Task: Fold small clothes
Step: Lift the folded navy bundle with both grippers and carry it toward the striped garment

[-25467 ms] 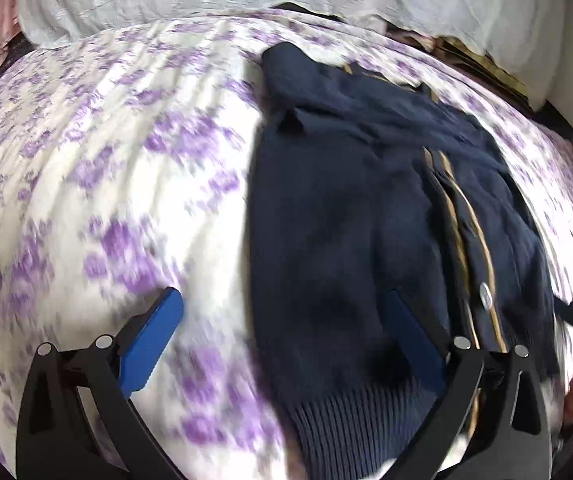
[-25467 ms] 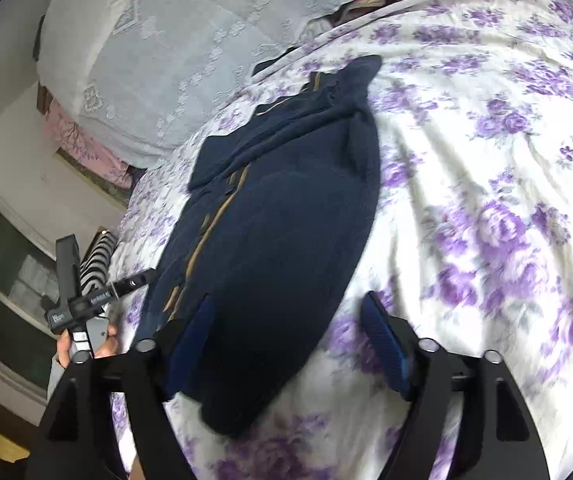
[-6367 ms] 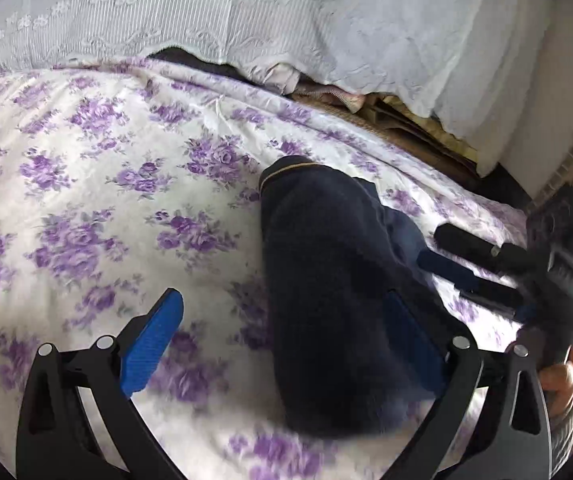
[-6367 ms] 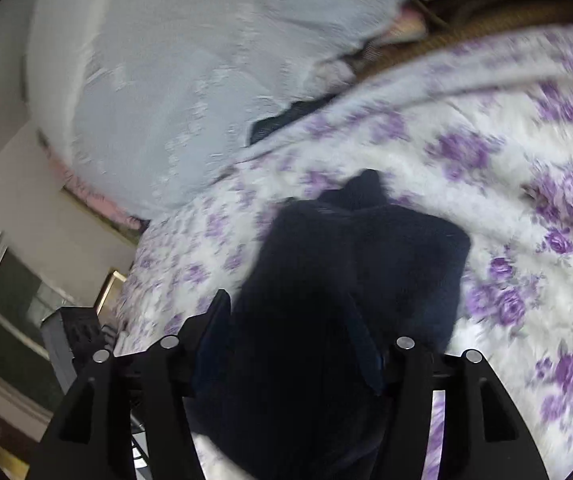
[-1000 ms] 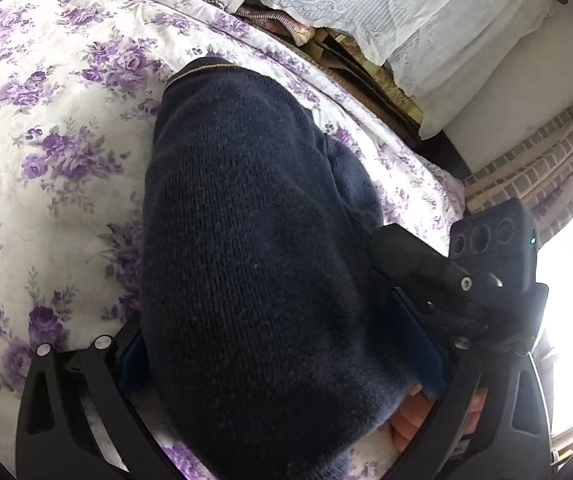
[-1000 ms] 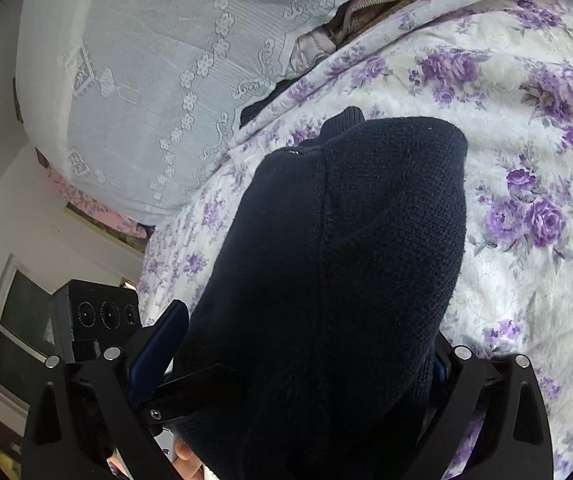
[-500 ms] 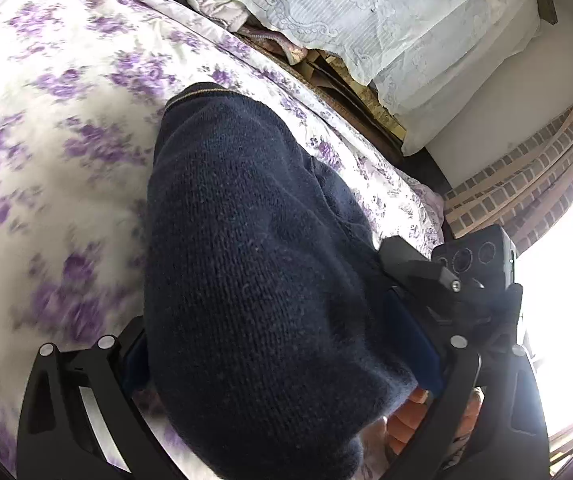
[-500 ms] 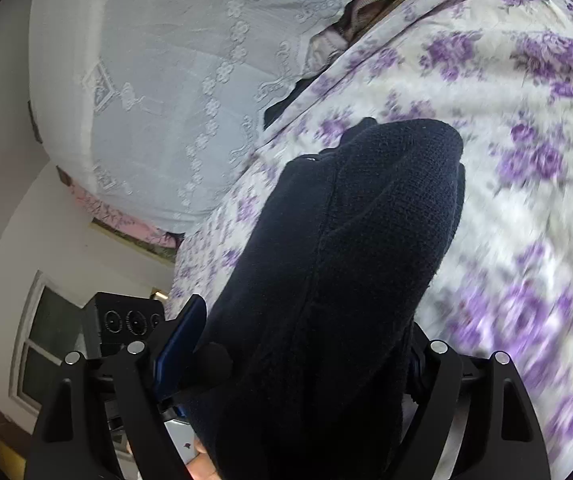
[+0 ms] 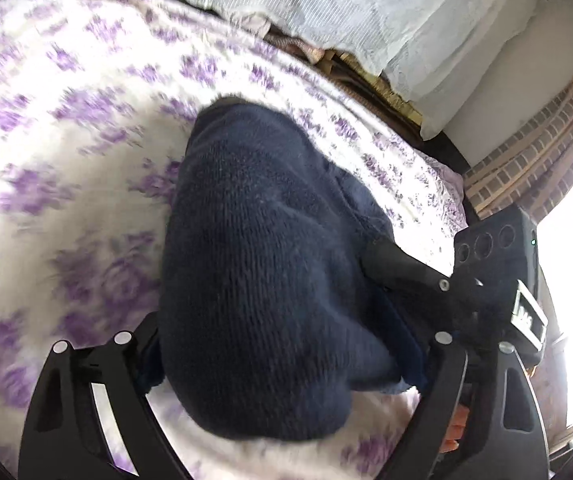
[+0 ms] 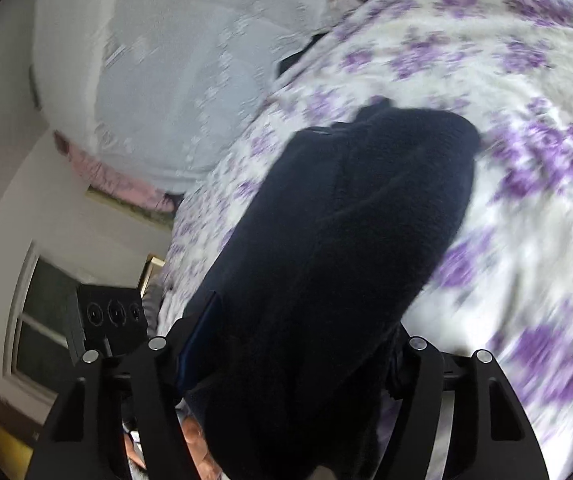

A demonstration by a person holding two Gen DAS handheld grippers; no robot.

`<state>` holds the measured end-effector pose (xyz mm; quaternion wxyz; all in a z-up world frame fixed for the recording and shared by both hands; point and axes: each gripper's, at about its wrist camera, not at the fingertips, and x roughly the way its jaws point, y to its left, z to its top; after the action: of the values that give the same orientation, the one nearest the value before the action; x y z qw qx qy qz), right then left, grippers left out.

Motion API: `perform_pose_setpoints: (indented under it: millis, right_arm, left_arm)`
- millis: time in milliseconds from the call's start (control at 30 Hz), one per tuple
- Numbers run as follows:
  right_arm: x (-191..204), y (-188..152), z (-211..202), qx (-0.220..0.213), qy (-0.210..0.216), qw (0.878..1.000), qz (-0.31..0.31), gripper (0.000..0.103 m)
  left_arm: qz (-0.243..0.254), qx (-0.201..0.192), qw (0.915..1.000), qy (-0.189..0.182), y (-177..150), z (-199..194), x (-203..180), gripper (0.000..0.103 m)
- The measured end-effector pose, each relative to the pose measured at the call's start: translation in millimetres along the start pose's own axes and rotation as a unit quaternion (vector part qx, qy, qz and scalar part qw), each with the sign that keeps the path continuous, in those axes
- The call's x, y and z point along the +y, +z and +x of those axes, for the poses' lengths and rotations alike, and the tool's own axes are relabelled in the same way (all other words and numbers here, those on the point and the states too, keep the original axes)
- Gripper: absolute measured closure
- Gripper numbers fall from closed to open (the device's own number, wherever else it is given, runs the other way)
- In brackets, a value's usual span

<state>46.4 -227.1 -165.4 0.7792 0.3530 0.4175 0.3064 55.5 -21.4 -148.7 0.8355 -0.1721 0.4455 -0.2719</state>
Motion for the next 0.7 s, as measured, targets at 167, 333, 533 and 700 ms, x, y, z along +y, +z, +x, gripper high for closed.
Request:
perform_pose_setpoints:
  millis: [167, 333, 533, 700]
  right_arm:
    - [48, -17, 7, 0.027, 0.046, 0.998, -0.035, 0.034]
    - [110, -28, 29, 0.055, 0.083, 0.991, -0.088, 0.034]
    - [187, -37, 72, 0.091, 0.106, 0.978, -0.154, 0.034]
    - [254, -42, 113, 0.112, 0.129, 0.963, -0.209, 0.034]
  left_arm:
    - [0.003, -0.035, 0.9994, 0.004, -10, -58, 11, 0.019]
    - [0.013, -0.091, 0.9954, 0.028, -21, -126, 25, 0.019]
    - [0.004, -0.148, 0.9865, 0.069, -28, -201, 53, 0.019]
    - [-0.015, -0.202, 0.9744, 0.098, -30, -265, 83, 0.019]
